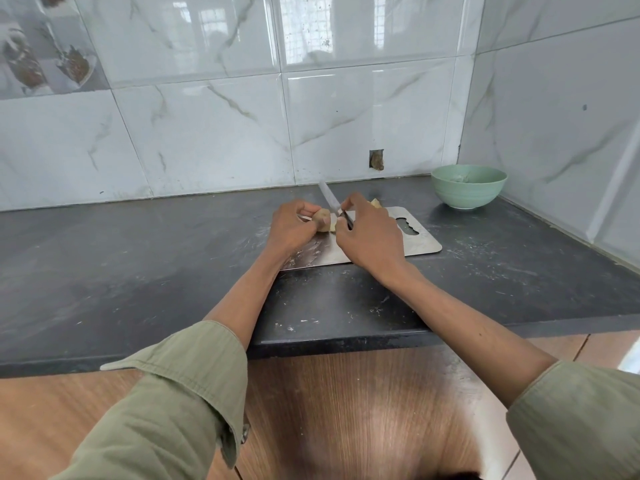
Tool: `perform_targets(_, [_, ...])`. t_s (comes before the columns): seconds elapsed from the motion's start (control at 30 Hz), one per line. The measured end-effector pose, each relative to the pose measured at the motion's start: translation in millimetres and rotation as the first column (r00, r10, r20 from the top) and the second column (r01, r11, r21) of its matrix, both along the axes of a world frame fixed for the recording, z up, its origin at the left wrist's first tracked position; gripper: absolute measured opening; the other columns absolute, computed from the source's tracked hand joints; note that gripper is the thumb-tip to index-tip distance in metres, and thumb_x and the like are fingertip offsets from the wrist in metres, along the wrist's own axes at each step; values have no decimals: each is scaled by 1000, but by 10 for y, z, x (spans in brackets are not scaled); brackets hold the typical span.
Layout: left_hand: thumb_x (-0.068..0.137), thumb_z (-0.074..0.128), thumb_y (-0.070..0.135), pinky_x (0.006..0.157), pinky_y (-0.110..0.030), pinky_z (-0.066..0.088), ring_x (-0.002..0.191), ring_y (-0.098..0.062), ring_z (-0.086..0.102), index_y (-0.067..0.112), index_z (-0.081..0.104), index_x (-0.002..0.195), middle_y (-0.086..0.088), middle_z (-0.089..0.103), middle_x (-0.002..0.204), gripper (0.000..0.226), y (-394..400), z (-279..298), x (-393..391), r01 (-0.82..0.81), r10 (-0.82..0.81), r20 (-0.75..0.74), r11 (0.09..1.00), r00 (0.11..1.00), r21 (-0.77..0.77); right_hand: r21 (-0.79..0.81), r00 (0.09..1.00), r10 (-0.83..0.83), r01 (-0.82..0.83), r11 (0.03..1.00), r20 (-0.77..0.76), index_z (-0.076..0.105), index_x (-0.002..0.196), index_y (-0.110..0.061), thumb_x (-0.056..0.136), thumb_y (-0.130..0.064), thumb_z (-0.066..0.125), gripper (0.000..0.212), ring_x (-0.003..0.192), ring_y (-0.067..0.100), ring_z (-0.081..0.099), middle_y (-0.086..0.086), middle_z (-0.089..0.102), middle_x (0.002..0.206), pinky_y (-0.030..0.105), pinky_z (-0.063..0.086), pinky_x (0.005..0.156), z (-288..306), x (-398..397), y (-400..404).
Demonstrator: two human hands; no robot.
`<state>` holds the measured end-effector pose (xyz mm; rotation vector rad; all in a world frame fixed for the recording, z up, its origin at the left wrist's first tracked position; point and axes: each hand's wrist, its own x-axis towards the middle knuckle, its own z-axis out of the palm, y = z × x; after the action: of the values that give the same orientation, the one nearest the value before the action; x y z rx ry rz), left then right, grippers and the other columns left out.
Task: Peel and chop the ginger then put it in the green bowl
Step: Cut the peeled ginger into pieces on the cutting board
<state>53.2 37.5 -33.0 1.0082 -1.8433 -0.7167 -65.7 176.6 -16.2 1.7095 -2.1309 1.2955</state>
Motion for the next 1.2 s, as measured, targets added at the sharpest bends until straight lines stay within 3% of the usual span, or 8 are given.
perform_targets(0.23, [77, 91, 32, 73, -21, 53, 81, -1, 71, 21, 80, 96, 10, 78, 88, 25, -17, -6, 38, 33, -34, -14, 999, 999, -5, 24, 998, 19, -18, 1000, -58, 53, 112, -26, 93, -32, 50, 20, 101, 37, 55, 6, 61, 94, 41, 44, 73, -44, 5, -21])
perform_targets(0.33, [76, 91, 37, 78, -26, 58, 85, -6, 73, 26, 81, 96, 11, 78, 91, 25, -1, 7, 75, 58, -58, -11, 998, 998, 0, 23, 997, 20, -19, 1000, -69, 53, 112, -26, 93, -33, 50, 21, 98, 35, 54, 5, 61, 93, 41, 43, 72, -59, -5, -33])
perform_targets(0.67, [74, 93, 32, 76, -25, 58, 85, -6, 73, 24, 81, 97, 11, 78, 91, 28, -3, -6, 66, 34, -35, -15, 999, 999, -8, -1, 995, 3, -3, 1000, -103, 55, 111, -25, 91, -32, 50, 21, 91, 34, 53, 4, 56, 87, 41, 44, 70, -60, 23, -18])
perform_targets(0.9, [76, 91, 25, 75, -30, 61, 80, -7, 74, 22, 80, 93, 10, 77, 87, 20, 0, -20, 55, 34, -35, -2, 998, 999, -46, 30, 996, 14, -12, 999, -90, 59, 112, -21, 93, -31, 53, 22, 105, 36, 52, 6, 55, 88, 40, 40, 74, -6, 46, -95])
perform_targets(1.03, [76, 90, 21, 75, -28, 61, 77, -2, 73, 21, 80, 93, 9, 78, 84, 19, -7, -28, 50, 21, -22, -13, 998, 1000, -55, 32, 993, 17, -13, 999, -113, 59, 111, -19, 94, -29, 54, 22, 103, 34, 52, 4, 50, 85, 43, 47, 76, 22, 64, -65])
perform_targets(1.2, [77, 88, 18, 69, -22, 58, 76, -1, 71, 21, 80, 93, 9, 77, 85, 18, -3, -20, 52, 24, -23, 14, 998, 1000, -63, 24, 980, -16, 21, 999, -198, 56, 107, -19, 91, -26, 54, 18, 88, 32, 51, -4, 38, 74, 39, 40, 68, -41, 81, -60])
